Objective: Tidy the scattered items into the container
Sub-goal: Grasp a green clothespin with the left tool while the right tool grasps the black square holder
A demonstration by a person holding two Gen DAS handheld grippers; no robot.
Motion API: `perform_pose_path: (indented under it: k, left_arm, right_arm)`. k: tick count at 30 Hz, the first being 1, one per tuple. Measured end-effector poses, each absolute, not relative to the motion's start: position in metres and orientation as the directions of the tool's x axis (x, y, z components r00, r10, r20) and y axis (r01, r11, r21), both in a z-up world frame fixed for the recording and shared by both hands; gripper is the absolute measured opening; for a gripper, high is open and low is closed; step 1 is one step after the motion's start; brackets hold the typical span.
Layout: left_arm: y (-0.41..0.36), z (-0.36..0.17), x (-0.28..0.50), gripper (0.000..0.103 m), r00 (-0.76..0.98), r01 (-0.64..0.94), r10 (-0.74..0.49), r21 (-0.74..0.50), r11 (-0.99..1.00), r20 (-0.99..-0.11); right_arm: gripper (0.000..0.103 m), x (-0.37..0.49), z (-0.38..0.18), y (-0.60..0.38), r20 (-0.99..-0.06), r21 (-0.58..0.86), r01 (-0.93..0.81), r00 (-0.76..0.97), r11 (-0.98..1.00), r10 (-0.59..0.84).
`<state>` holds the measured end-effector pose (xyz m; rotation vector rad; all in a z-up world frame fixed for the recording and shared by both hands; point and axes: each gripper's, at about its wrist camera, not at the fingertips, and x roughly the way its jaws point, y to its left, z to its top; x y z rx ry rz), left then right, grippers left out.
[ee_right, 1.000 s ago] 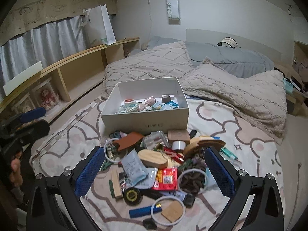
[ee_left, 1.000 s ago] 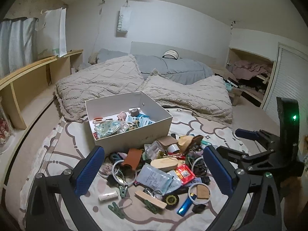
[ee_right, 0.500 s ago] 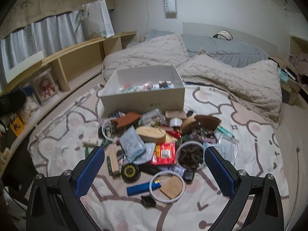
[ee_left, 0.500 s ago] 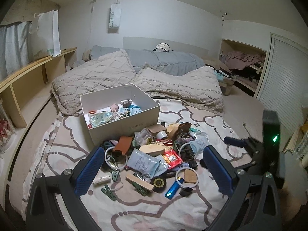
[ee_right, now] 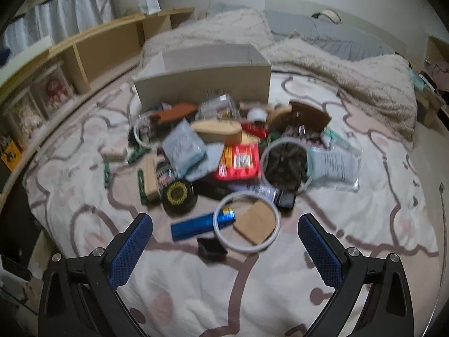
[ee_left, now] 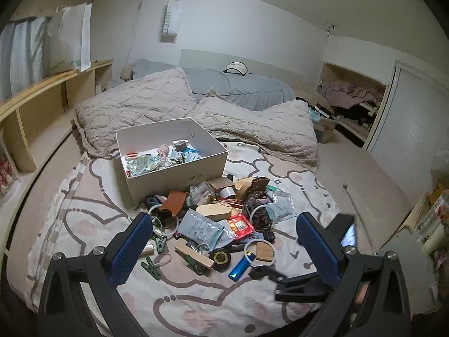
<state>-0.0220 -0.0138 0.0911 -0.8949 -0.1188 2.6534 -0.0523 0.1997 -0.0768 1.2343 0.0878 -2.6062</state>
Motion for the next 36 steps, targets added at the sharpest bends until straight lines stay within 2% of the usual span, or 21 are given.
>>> perform_pose_path:
  k: [8, 18, 23, 28, 31, 34, 36]
  left_arm:
    - [-0.028, 0.092, -0.021, 0.103, -0.760, -0.258, 0.319, -0.187, -0.948, -0.567]
    - [-0.061, 0.052, -0.030, 0.103, -0.736, -0.165, 0.252, -0.195, -0.967, -0.628]
    - [-0.081, 0.005, -0.042, 0.103, -0.699, -0.061, 0.180, -0.192, -0.979, -0.692]
    - [-0.096, -0.044, -0.051, 0.101, -0.658, 0.019, 0.139, -0.200, -0.980, -0.741]
    - [-0.095, -0.066, -0.053, 0.095, -0.648, 0.040, 0.111, -0.179, -0.983, -0.754]
    - [-0.095, -0.086, -0.057, 0.092, -0.629, 0.060, 0.101, -0.178, -0.982, -0.771]
    - [-0.095, -0.096, -0.061, 0.084, -0.621, 0.078, 0.100, -0.188, -0.979, -0.778]
  right_arm:
    - [0.103, -0.053, -0.106, 0.189, -0.820, 0.101, 0.259, -0.525, -0.961, -0.228]
    - [0.101, -0.053, -0.118, 0.182, -0.829, 0.148, 0.276, -0.489, -0.950, -0.271]
    - [0.084, -0.055, -0.125, 0.183, -0.831, 0.194, 0.265, -0.467, -0.945, -0.302]
    - [0.076, -0.058, -0.135, 0.183, -0.831, 0.229, 0.258, -0.450, -0.939, -0.327]
    - [0.074, -0.060, -0.140, 0.183, -0.829, 0.253, 0.247, -0.443, -0.935, -0.342]
    - [0.060, -0.060, -0.142, 0.182, -0.822, 0.241, 0.247, -0.462, -0.939, -0.333]
    - [0.050, -0.060, -0.143, 0.185, -0.810, 0.254, 0.236, -0.478, -0.938, -0.339]
